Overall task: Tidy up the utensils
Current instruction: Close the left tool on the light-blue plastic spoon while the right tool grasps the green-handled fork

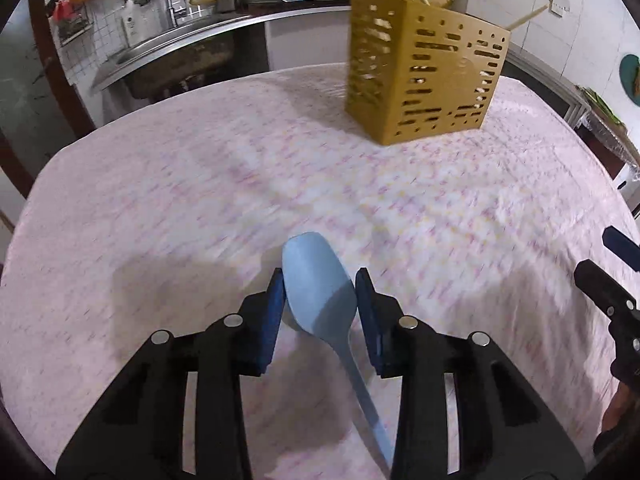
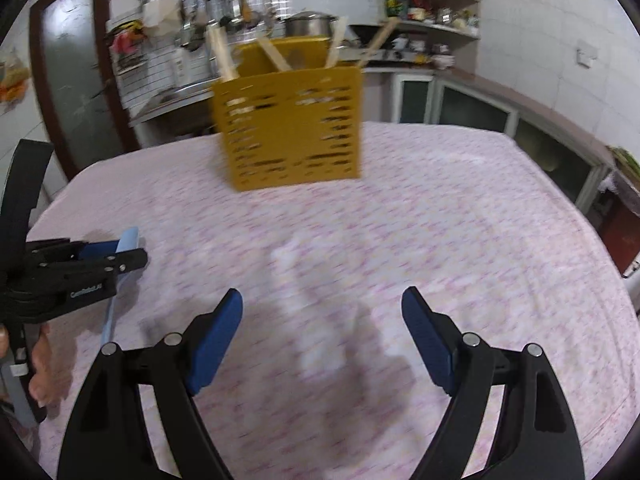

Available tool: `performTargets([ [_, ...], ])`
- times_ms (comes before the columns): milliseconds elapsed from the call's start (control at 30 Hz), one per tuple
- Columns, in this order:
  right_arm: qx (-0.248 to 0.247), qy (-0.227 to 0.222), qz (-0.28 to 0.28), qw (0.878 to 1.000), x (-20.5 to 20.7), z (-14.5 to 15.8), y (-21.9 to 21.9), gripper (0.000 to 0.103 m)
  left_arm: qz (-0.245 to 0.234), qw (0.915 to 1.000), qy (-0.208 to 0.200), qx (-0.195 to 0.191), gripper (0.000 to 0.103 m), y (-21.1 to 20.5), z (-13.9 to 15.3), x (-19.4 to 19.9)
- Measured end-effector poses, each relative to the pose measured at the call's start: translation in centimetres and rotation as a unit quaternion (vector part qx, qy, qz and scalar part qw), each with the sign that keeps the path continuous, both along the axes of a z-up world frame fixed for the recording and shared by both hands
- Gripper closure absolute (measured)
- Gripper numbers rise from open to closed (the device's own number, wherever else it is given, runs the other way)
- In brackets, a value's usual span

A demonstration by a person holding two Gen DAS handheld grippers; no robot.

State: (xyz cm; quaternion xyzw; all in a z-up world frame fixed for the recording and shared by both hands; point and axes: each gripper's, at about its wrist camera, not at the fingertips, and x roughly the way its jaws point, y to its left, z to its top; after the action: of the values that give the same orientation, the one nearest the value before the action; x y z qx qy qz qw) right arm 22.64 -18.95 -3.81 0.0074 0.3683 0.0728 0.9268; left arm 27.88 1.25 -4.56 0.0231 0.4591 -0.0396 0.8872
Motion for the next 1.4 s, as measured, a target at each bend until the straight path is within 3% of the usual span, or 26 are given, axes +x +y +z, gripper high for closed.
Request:
performTargets([
  [267, -0.049, 0.036, 0.078, 0.995, -1.6, -1.0, 6.4, 0.023, 0.001, 0.9999, 0.005, 0.009, 0.068, 4.1, -0.4, -4.8],
  [400, -0.056, 0.042, 0.09, 0.993, -2.2, -1.2, 8.2, 0.023, -0.003, 0.9997, 0.002, 0.022, 0.068, 5.0, -0.6, -7.1],
  [567, -0.062, 0.057, 0.097, 0.992, -2.4, -1.8, 10.0, 0.024, 0.002, 1.0, 0.003, 0.009, 0.068, 5.8, -0.7, -8.0],
  [633, -0.067, 0.07, 0.1, 0.99, -2.3, -2.4, 10.6, 0.035, 0.002, 1.0, 0.005, 0.004, 0.068, 5.9, -0.9, -8.2],
  [667, -0.069, 0.076, 0.099, 0.99, -2.2, -2.8, 10.7, 0.048, 0.001, 1.0, 0.006, 0.004, 0.068, 5.9, -1.0, -8.3],
  [733, -0.051, 0.083, 0.095, 0.991, -1.9, -3.2, 10.4, 0.051, 0.0, 1.0, 0.004, 0.008, 0.068, 5.6, -1.0, -8.4],
  [933, -0.009, 0.122, 0.092, 0.988, 0.5, -2.8, 8.6, 0.078, -0.007, 0.9999, 0.014, -0.003, 0.068, 5.0, -1.0, -7.3],
  [1033, 0.002, 0.136, 0.095, 0.986, 1.4, -2.7, 8.2, 0.079, -0.004, 0.9998, 0.019, -0.002, 0.068, 4.6, -0.9, -6.6],
  [1133, 0.0, 0.119, 0.088, 0.989, 1.4, -1.9, 7.4, 0.08, -0.005, 0.9998, 0.016, -0.006, 0.068, 4.4, -0.4, -6.4],
  [1400, 0.073, 0.048, 0.057, 0.995, -0.2, 1.0, 2.3, 0.08, -0.01, 0.9994, -0.032, -0.01, 0.068, 3.3, 2.5, -6.6],
])
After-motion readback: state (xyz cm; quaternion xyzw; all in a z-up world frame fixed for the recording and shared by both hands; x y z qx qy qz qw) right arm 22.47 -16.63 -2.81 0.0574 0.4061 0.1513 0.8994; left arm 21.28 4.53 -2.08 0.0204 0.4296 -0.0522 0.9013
